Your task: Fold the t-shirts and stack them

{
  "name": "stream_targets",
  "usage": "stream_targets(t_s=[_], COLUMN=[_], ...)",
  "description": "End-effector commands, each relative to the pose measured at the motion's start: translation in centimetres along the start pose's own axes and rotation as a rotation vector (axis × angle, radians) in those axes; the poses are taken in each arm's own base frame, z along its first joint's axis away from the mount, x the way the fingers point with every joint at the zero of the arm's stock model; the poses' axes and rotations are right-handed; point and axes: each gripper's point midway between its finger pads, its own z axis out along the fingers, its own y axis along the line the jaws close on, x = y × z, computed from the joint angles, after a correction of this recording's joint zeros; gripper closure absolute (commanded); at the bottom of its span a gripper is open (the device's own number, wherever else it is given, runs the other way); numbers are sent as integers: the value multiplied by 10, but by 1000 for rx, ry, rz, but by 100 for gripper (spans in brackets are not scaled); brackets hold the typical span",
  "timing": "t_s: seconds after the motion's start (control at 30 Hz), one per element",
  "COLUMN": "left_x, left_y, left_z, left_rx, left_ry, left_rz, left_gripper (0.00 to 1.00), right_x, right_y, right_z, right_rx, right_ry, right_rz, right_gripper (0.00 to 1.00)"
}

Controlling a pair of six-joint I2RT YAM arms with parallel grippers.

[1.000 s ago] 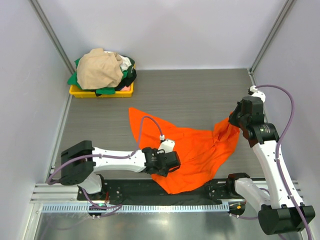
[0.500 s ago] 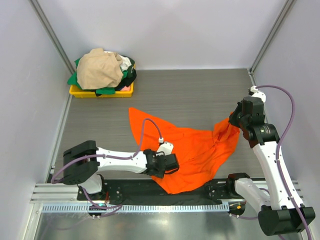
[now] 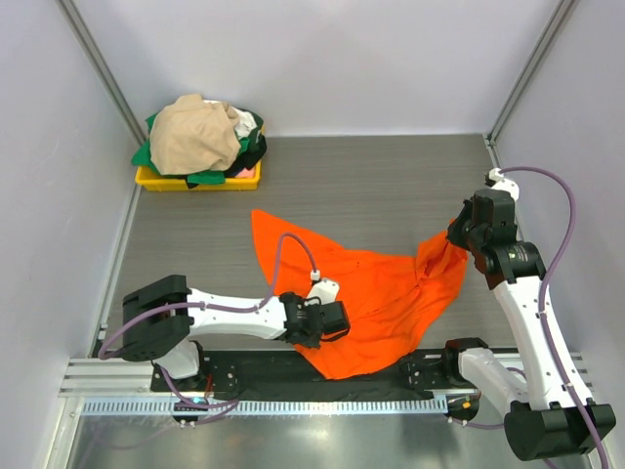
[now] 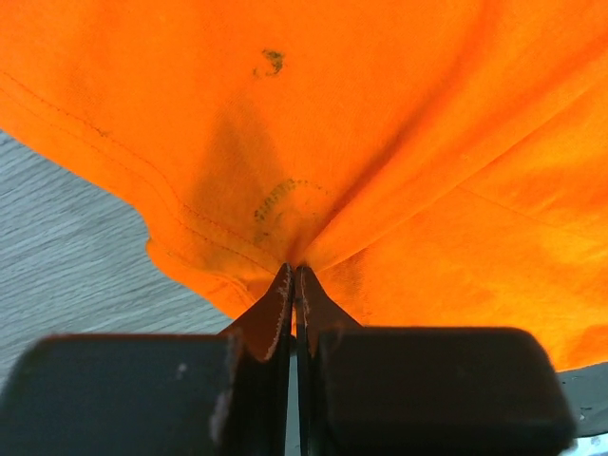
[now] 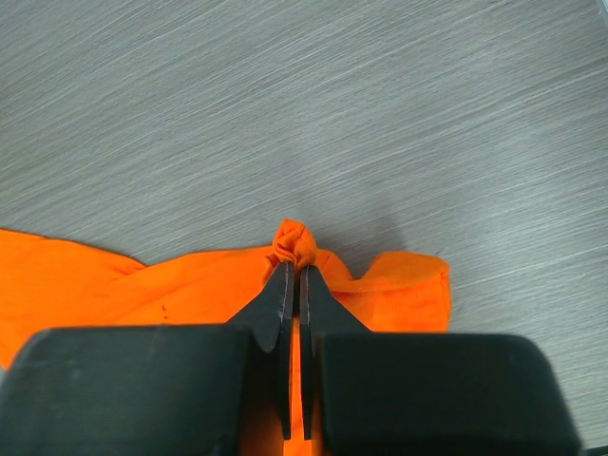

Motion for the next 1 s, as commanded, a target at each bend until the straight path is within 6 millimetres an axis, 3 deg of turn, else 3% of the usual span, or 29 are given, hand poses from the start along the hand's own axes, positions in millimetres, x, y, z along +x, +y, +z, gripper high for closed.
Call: stream_targets(t_s=[0.0,0.1,0.27,0.47,0.73,0.8,0.9,0.97], left_x=[-5,-13,-48,-74,-74,-77,-92,-110], left_y=[4,12,24,39,53,60,74,83], left_z=[-4,-13,-54,-99,-112,-121,-152,-185], left_rx=[-13,-40,-50,-28,-32,-41,-44,-15], left_ry=[-35,-71,-198,-308,-326,-338,-407,-484], left_rz=[-2,-3,-41,-85,-93,-95,-119,-158], left_gripper=[100,100,100,100,100,100,100,100], right_x=[-12,-14,-20,-36,-46,-54,-72,-88], right_y=[0,0,7,14,18,21,26,32], right_z=[-4,-5,-12,-28,-41,-51,-75,-97], right_rx=[-5,-7,-37,-64,-87,-101,-140,-180], right_ry=[-55,-60,-67,-102,-125,-143,-200,-248], right_rz=[-3,-1,11,27,40,46,58,67], right_gripper=[99,99,99,99,99,99,99,99])
